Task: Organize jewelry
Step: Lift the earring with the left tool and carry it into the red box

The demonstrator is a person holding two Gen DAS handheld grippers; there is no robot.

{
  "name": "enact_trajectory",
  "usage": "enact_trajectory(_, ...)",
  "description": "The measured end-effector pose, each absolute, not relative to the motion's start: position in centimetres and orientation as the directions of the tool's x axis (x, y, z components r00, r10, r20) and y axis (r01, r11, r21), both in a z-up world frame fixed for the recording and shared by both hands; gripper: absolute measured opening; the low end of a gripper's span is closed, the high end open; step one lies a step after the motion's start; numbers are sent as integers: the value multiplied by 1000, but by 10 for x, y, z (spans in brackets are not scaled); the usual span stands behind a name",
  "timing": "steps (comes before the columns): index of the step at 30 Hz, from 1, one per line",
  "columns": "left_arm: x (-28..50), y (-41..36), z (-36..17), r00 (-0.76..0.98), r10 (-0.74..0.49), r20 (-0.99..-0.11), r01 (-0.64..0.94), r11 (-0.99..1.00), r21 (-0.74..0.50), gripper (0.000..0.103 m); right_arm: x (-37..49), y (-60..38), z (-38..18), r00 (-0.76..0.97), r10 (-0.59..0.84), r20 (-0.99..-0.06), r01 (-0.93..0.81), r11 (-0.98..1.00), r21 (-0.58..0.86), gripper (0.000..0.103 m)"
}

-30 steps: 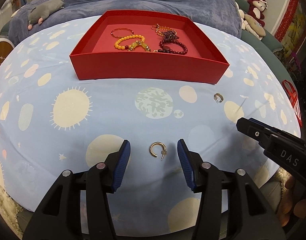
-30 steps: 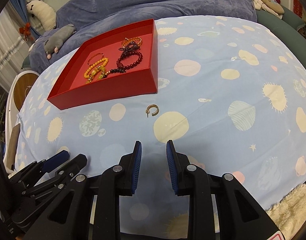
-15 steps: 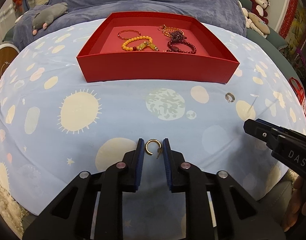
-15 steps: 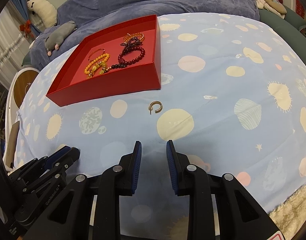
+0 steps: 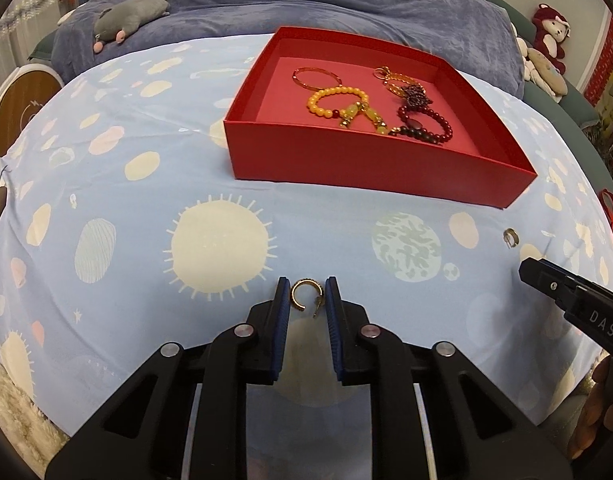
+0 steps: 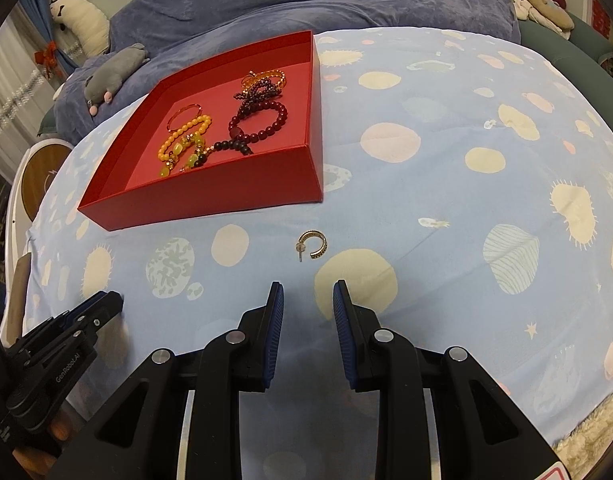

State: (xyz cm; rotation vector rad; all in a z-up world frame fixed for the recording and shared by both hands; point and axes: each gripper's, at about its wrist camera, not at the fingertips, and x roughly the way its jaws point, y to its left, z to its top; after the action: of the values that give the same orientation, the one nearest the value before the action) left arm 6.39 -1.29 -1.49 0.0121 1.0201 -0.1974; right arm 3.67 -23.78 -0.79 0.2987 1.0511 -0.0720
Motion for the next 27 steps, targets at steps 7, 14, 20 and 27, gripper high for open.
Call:
enact_trajectory(7, 79, -11, -16, 516, -142, -845, 157, 985, -70, 18, 57, -237, -12, 500, 69, -863, 200, 961, 192, 26)
enact_trajectory(14, 90, -13, -16, 521, -143, -841, 151, 986, -74, 18, 64, -230, -15, 507, 39, -861, 187, 970, 154, 26)
enact_trajectory(20, 92, -14, -16, 523, -143, -840, 145, 986, -77, 18, 64, -225, -16, 511, 11, -860, 162, 981, 109, 18)
enact_trajectory(27, 90, -15, -16, 516, -145, -844, 142, 986, -83, 18, 59, -222, -13, 511, 40, -859, 146, 980, 133, 17)
